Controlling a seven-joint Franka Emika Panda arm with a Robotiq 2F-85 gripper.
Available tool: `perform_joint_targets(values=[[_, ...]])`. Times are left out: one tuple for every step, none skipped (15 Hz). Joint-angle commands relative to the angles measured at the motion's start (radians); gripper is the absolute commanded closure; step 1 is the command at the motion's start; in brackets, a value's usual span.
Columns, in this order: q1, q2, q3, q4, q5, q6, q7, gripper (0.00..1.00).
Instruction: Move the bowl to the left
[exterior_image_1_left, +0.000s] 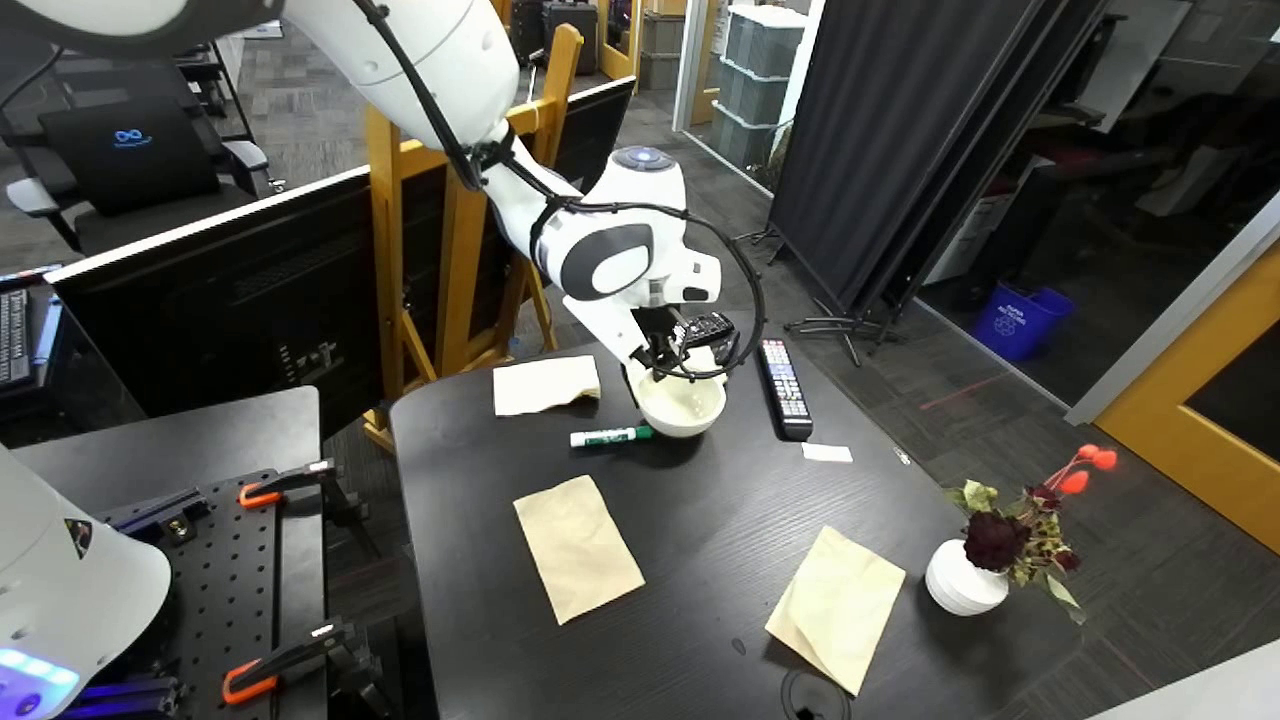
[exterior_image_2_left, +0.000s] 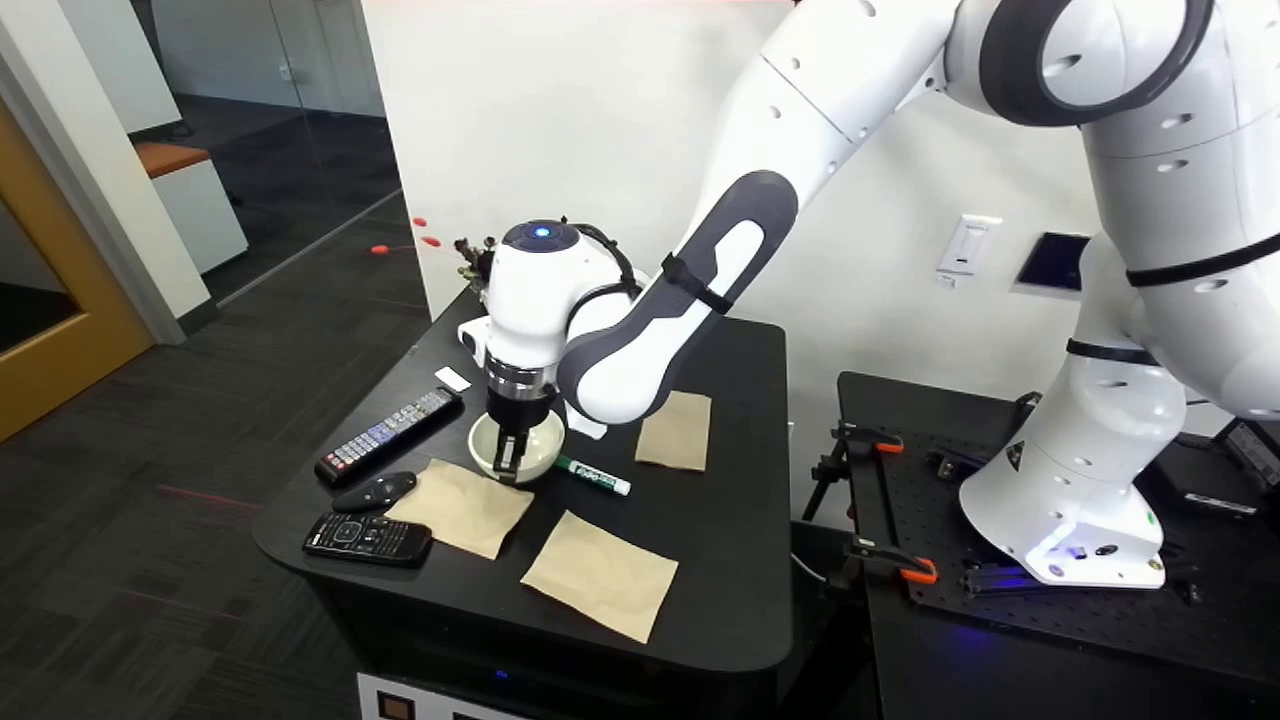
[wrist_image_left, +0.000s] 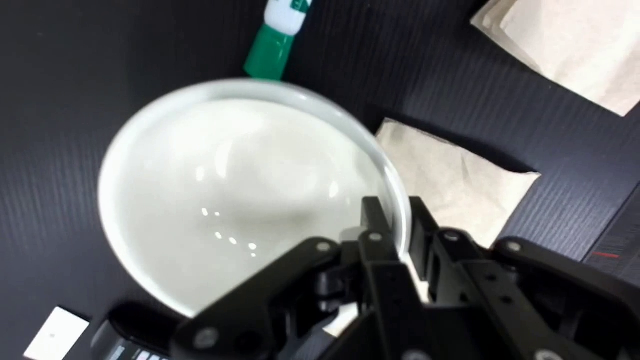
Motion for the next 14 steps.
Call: perform_joint_targets(values=[[0.008, -0.020, -0.003, -0.015, 0.005, 0.001, -0.025, 0.50], [0.008, -0.028, -0.004, -0.022, 0.005, 0.005, -0.025, 0.42], [0.007, -0.035, -0.003, -0.028, 0.006, 0.010, -0.025, 0.35], [0.004, -0.052, -0.001, -0.041, 0.007, 0.017, -0.028, 0.28], [0.003, -0.068, -0.002, -0.053, 0.007, 0.020, -0.025, 0.20], [0.003, -0.083, -0.004, -0.054, 0.007, 0.006, -0.026, 0.13], [0.003, -0.104, -0.009, -0.056, 0.009, -0.018, -0.018, 0.05], [0.001, -0.126, -0.012, -0.061, 0.011, -0.034, -0.016, 0.01], [-0.011, -0.150, -0.004, -0.068, 0.019, -0.060, -0.028, 0.00], [-0.019, -0.171, 0.001, -0.074, 0.024, -0.080, -0.037, 0.00], [-0.020, -0.197, -0.003, -0.083, 0.022, -0.097, -0.036, 0.00], [-0.025, -0.217, -0.002, -0.090, 0.024, -0.111, -0.041, 0.00], [-0.031, -0.238, 0.000, -0.099, 0.027, -0.123, -0.046, 0.00], [-0.036, -0.257, 0.003, -0.106, 0.031, -0.136, -0.053, 0.00]])
